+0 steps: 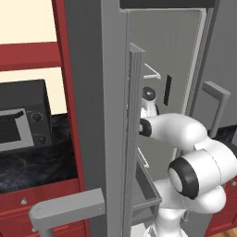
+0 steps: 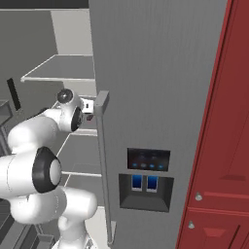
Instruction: Retrieve the sausage and cheese from the fridge and place them on the cutting board on the counter.
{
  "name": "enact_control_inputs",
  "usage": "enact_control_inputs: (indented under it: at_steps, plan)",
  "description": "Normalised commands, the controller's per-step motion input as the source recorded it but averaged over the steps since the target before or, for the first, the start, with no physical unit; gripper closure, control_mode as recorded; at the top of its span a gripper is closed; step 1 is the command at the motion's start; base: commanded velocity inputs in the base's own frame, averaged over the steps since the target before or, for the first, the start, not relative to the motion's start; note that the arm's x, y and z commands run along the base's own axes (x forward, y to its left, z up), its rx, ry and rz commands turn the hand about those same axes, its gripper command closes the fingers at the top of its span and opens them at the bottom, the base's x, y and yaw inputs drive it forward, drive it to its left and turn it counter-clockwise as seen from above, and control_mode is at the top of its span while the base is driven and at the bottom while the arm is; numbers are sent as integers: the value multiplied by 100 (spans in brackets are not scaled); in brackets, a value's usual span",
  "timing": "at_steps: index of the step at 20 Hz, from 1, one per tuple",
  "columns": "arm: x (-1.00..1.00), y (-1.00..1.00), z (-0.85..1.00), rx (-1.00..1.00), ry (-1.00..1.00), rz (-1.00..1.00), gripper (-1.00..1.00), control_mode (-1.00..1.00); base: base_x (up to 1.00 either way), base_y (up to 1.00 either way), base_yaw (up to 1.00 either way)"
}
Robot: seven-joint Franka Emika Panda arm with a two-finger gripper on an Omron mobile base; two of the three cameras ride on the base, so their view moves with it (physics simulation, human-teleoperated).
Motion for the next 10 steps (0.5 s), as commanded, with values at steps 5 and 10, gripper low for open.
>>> enact_control_inputs:
  at_steps: [5, 10]
  plan:
    - [58, 0, -25, 0, 0, 0, -100, -100, 0, 0, 0]
    - [47, 0, -30, 0, 0, 0, -100, -100, 0, 0, 0]
